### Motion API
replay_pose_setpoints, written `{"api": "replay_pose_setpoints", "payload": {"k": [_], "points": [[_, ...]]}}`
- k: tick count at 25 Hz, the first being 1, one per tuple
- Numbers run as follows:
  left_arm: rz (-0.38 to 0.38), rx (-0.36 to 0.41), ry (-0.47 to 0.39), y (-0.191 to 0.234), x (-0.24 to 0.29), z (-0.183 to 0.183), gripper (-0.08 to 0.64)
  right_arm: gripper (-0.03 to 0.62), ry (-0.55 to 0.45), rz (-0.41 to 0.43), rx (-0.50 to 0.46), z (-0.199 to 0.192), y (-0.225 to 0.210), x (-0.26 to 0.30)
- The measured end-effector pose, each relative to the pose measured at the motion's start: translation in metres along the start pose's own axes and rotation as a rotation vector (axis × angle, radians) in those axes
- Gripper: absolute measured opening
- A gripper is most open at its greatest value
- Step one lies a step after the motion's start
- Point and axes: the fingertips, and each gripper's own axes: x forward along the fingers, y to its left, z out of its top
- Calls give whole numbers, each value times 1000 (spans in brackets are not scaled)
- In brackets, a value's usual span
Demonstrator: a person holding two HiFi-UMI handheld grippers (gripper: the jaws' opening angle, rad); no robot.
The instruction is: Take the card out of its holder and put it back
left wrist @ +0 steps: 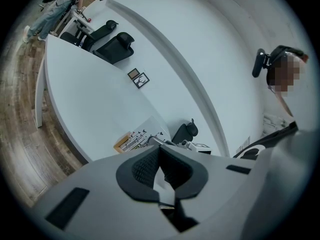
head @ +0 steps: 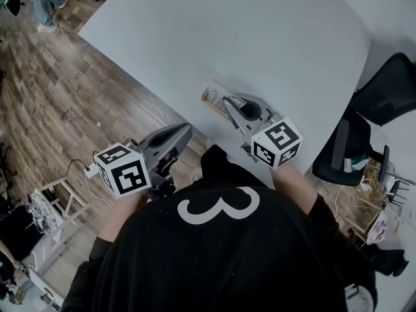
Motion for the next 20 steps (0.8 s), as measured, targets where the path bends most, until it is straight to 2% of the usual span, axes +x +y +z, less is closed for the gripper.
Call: {"api": "replay_pose_setpoints", "payload": {"k": [9, 20], "points": [[8, 3, -12, 1, -7, 1, 14, 28, 0, -1, -25, 1, 1, 1], [6, 16, -26, -7, -15, -3, 14, 26, -65, -26, -31, 23, 0, -13]]}}
